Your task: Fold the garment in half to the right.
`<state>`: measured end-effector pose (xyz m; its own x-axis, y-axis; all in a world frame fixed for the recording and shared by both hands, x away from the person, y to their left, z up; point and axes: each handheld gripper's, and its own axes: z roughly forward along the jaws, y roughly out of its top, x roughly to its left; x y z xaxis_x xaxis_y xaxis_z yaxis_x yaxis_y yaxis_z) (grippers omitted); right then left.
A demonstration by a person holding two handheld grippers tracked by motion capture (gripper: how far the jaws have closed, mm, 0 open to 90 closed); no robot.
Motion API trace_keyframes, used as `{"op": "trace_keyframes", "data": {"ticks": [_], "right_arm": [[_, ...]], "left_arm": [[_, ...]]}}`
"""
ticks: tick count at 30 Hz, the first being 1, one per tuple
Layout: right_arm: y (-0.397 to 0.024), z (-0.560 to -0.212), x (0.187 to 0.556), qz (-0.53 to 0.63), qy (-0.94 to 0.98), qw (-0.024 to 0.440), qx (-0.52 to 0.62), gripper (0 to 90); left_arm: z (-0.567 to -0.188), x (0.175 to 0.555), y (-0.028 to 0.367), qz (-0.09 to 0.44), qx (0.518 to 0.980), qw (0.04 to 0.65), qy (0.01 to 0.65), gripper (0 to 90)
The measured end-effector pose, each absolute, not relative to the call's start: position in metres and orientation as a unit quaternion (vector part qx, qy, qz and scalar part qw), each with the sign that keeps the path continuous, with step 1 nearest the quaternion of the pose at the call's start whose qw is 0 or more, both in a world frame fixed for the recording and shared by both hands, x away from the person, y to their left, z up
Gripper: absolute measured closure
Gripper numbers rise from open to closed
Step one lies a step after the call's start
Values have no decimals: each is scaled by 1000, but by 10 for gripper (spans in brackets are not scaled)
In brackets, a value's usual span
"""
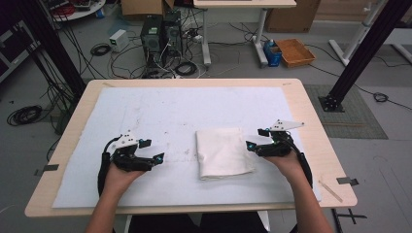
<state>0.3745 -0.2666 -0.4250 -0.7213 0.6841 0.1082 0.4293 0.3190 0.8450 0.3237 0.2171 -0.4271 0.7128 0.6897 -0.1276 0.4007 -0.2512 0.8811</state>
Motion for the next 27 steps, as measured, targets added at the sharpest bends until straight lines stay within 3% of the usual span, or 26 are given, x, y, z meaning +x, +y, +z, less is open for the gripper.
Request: {"op": "trace_keyframes", "data": {"ticks": [27], "right_arm": [[-271, -434, 380, 456, 798, 135, 371, 219]], "left_arm": [[-429, 326, 215, 137, 786, 487, 355, 202]]}}
